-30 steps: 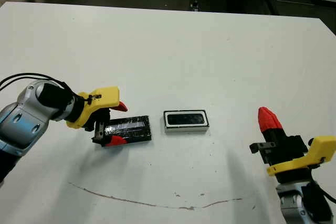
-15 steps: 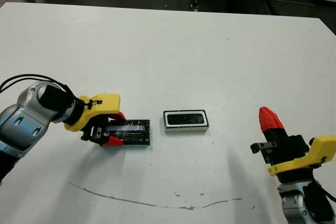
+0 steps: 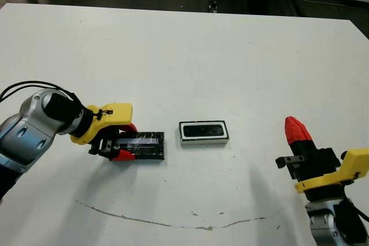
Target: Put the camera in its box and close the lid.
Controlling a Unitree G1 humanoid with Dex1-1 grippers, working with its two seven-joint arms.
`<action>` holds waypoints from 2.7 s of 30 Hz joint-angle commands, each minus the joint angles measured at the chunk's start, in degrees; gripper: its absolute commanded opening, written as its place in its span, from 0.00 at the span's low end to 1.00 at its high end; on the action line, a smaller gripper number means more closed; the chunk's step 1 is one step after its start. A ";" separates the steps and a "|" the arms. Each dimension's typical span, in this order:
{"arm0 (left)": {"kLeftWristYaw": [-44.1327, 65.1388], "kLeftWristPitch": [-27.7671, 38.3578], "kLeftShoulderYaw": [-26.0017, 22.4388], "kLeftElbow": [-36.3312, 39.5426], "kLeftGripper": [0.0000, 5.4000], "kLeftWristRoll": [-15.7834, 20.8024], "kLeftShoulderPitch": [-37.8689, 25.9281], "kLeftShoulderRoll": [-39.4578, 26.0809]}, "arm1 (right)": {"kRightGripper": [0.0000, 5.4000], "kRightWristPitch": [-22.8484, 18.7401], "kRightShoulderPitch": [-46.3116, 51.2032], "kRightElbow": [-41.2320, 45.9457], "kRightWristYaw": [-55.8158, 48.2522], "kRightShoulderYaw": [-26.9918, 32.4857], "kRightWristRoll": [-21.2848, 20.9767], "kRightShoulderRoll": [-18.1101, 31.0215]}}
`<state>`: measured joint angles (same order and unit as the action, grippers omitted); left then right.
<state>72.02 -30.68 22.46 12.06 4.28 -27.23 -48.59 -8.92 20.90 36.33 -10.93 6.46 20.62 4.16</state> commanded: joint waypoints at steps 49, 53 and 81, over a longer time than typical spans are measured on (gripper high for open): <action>-11.05 -14.17 -2.54 -7.00 0.59 14.95 -6.04 15.26 | 0.00 -0.72 0.10 -0.34 1.54 -2.05 0.23 0.04; -12.53 -14.59 -2.73 -6.82 0.59 14.94 -5.69 16.23 | 0.00 -1.02 0.09 -0.35 1.90 -2.13 0.04 -0.01; -13.18 -9.93 1.29 -10.96 0.59 10.75 -7.03 19.70 | 0.00 -1.04 0.33 -0.35 2.21 -2.46 -0.42 0.35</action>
<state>58.54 -40.68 22.77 2.16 16.02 -33.94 -29.18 -9.77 20.82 36.30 -8.92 3.51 20.53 4.00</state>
